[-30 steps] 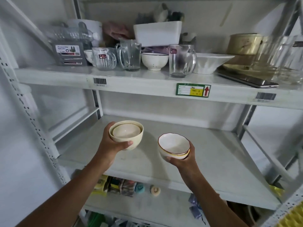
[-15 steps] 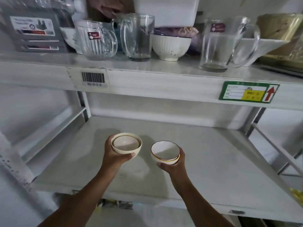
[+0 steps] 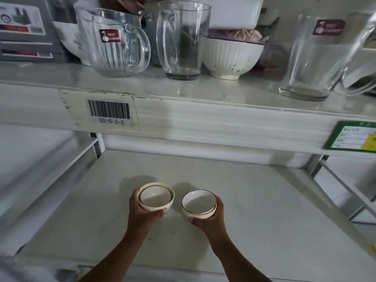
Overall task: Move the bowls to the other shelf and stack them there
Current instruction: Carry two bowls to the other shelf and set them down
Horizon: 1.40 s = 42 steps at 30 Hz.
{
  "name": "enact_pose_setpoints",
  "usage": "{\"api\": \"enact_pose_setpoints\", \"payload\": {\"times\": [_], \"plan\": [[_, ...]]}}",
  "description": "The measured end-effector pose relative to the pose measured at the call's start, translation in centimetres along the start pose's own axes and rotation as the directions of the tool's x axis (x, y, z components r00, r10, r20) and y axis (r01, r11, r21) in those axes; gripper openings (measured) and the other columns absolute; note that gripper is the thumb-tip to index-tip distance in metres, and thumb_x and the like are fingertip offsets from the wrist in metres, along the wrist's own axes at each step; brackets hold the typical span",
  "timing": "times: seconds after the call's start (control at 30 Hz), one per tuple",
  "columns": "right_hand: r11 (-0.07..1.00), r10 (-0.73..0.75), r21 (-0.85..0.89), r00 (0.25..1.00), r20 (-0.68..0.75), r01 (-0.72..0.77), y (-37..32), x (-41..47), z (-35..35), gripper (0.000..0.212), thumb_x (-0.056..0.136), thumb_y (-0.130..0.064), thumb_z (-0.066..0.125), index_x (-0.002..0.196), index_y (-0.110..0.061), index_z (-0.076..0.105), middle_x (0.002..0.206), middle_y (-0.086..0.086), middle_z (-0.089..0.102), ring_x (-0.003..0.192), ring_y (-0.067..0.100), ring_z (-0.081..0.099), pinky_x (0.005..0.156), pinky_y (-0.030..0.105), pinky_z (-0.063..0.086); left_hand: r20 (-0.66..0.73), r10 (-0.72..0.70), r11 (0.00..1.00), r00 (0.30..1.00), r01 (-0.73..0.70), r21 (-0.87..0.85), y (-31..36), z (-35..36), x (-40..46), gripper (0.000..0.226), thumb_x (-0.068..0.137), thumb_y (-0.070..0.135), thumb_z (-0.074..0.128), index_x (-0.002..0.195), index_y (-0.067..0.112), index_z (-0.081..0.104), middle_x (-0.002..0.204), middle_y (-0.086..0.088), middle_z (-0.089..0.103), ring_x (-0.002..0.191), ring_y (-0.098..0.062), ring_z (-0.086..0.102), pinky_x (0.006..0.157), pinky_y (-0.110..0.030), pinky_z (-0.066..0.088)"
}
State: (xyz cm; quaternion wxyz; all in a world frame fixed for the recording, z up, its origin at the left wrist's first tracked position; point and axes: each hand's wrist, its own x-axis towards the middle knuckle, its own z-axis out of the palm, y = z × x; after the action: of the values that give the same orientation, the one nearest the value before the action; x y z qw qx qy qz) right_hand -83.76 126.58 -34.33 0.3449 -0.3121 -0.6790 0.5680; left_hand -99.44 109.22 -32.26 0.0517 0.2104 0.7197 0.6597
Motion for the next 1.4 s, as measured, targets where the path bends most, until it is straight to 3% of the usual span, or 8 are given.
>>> {"api": "enact_pose_setpoints", "payload": {"times": [0.2,0.37,0.47,0.67,0.9,1.13,1.23,1.4], "plan": [[1.000,-0.016,-0.006,1.000,0.018,0.016,0.7,1.1,0.5,0.093,0.039,-0.009,0.100,0.125,-0.017,0.063,0.117,0.003,0.072,0.108,0.025,0.069,0.092,0.056,0.055,0.016,-0.001,1.000,1.000,0.001,0.001,-0.9,0.2,1.4,0.090,0.035,0.033,0.088,0.117,0.027,0.052,0.116,0.002,0.059,0.108,-0.016,0.059,0.093,-0.033,0.050],[0.999,-0.029,0.015,1.000,-0.003,0.029,1.0,1.6,0.9,0.099,0.037,-0.021,0.102,0.125,-0.036,0.058,0.123,-0.005,0.067,0.114,0.021,0.065,0.097,0.052,0.054,0.052,0.021,1.000,0.998,-0.021,-0.002,-2.0,0.6,2.2,0.086,0.033,0.029,0.089,0.112,0.029,0.054,0.112,0.002,0.062,0.103,-0.013,0.061,0.086,-0.023,0.050],[0.999,-0.036,-0.009,0.999,0.005,0.036,1.1,1.6,1.2,0.098,0.038,-0.023,0.101,0.122,-0.045,0.055,0.125,-0.012,0.064,0.116,0.014,0.062,0.099,0.042,0.054,0.056,0.026,0.999,0.998,-0.025,-0.020,-2.8,0.8,2.5,0.089,0.035,0.029,0.090,0.116,0.025,0.053,0.115,0.000,0.061,0.106,-0.016,0.060,0.090,-0.030,0.050],[0.999,-0.026,-0.020,0.999,0.027,0.027,1.2,2.2,0.9,0.095,0.038,-0.020,0.101,0.122,-0.031,0.056,0.121,-0.003,0.067,0.110,0.015,0.067,0.092,0.033,0.057,0.135,0.025,1.000,0.991,-0.023,-0.014,-3.3,0.7,3.0,0.088,0.034,0.035,0.088,0.111,0.039,0.046,0.117,0.005,0.056,0.105,0.002,0.056,0.092,-0.017,0.044],[0.999,0.022,-0.036,0.998,0.060,-0.020,1.4,2.6,0.6,0.096,0.040,-0.009,0.100,0.125,-0.026,0.059,0.121,-0.004,0.068,0.111,0.015,0.067,0.095,0.040,0.057,0.181,-0.032,0.998,0.983,0.023,0.056,-3.7,0.2,2.7,0.088,0.036,0.034,0.086,0.110,0.049,0.040,0.115,0.024,0.051,0.102,0.021,0.049,0.083,0.002,0.037],[0.998,0.045,-0.042,0.996,0.077,-0.042,1.3,2.4,0.5,0.105,0.042,-0.005,0.100,0.133,-0.021,0.051,0.128,-0.006,0.062,0.116,0.012,0.063,0.099,0.037,0.055,0.172,-0.079,0.990,0.982,0.058,0.127,-3.2,0.7,3.3,0.094,0.038,0.032,0.089,0.119,0.037,0.041,0.120,0.008,0.056,0.112,-0.011,0.054,0.092,-0.027,0.044],[0.999,0.036,-0.044,0.994,0.098,-0.032,1.3,2.5,0.4,0.110,0.036,-0.008,0.097,0.135,-0.019,0.049,0.132,-0.002,0.060,0.119,0.015,0.061,0.099,0.039,0.054,0.174,-0.094,0.983,0.980,0.064,0.173,-2.9,0.9,3.5,0.099,0.033,0.040,0.088,0.120,0.035,0.041,0.120,0.008,0.056,0.113,-0.015,0.055,0.096,-0.034,0.046],[0.997,0.030,-0.080,0.992,0.125,-0.020,0.8,3.3,0.5,0.101,0.041,0.013,0.093,0.127,-0.025,0.057,0.124,-0.006,0.066,0.111,0.011,0.064,0.087,0.024,0.056,0.174,-0.143,0.959,0.974,0.093,0.268,-2.0,1.0,4.1,0.102,0.027,0.046,0.088,0.118,0.031,0.044,0.118,0.008,0.056,0.110,-0.017,0.056,0.094,-0.038,0.048]]}}
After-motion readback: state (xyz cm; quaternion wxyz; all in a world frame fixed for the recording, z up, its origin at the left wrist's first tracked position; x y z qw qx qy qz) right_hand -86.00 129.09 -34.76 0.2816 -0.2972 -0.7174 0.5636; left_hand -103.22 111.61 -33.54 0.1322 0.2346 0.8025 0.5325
